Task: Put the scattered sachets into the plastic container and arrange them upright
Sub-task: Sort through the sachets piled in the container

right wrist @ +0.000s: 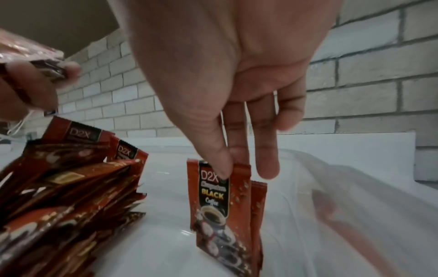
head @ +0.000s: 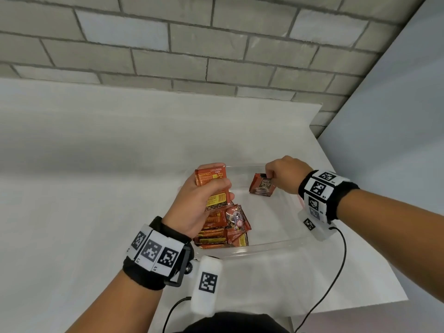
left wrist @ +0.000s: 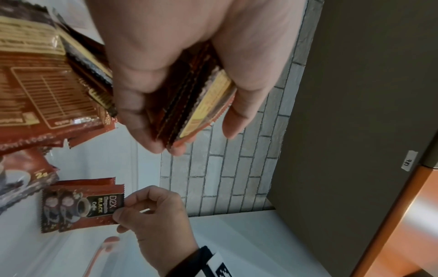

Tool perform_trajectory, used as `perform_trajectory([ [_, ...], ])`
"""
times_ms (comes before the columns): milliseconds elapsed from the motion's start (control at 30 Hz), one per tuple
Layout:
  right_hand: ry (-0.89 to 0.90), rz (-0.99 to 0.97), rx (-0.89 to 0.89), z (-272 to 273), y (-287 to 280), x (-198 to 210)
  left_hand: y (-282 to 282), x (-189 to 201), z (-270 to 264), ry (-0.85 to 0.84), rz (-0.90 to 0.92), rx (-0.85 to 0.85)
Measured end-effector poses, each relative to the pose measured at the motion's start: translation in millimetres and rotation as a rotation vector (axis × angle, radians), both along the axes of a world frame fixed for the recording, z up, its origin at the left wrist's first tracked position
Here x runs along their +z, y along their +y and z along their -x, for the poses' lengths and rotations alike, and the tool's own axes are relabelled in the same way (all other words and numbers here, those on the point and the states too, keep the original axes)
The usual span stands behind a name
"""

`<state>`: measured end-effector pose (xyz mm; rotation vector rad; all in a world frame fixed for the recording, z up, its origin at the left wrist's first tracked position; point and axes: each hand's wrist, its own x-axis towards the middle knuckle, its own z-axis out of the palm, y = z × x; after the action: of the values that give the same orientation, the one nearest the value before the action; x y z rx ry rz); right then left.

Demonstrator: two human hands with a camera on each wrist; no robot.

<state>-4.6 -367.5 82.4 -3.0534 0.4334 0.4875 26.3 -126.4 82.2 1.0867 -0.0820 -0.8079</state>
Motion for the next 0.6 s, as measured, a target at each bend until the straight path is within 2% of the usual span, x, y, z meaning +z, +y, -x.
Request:
perform_trajectory([
  [367, 0.163, 0.270, 0.166, -14, 9, -5, 9, -1, -2, -0.018, 0.041, -0.011],
  [600, 0.226, 0.344, 0.193, -16, 21, -3, 9, -1, -4, -0.025, 0.053, -0.010],
])
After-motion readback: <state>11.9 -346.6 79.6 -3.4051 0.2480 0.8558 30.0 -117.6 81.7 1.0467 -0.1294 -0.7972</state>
